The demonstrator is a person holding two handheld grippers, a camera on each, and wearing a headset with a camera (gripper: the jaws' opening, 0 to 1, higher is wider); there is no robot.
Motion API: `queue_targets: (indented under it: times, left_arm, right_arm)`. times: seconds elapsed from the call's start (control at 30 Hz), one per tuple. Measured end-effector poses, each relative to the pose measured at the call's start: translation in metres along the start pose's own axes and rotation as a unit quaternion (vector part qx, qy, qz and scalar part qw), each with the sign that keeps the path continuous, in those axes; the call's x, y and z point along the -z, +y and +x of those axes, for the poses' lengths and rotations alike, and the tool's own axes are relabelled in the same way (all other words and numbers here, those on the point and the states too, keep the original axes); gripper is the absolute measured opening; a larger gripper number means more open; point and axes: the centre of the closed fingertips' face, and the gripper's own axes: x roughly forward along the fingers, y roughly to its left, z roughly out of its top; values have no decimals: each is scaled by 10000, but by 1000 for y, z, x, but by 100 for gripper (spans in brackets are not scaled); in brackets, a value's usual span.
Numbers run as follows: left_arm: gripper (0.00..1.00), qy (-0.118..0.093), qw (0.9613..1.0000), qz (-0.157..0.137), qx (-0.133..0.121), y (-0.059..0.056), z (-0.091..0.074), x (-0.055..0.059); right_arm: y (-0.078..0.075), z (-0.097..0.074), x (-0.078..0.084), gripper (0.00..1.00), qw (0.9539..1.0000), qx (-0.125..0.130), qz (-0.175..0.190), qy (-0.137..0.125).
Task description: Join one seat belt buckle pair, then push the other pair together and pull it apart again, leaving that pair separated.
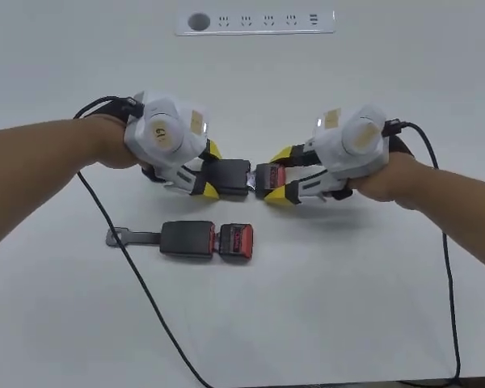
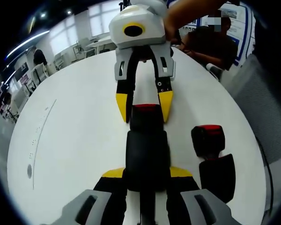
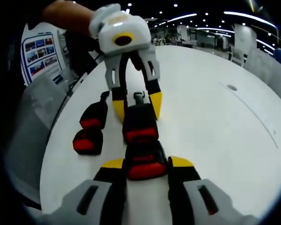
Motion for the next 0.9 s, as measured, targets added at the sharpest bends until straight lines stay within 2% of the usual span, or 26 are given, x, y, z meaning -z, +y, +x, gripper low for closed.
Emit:
queue_targets:
  times: [0.17,0.43,0.9]
  left_arm:
    - [33,63,10000,-15,-3,1,1,0]
    - [34,130,9999,-66,-31,1,1,1]
    - [34,97,9999,-123,-61,1,0,1]
  right_arm:
    - [0,1,-2,34,9998,87,154,67]
    - [-1,2,-2,34,9996,164,159,180]
    - [-3,5,-2,34,9995,181,154,222]
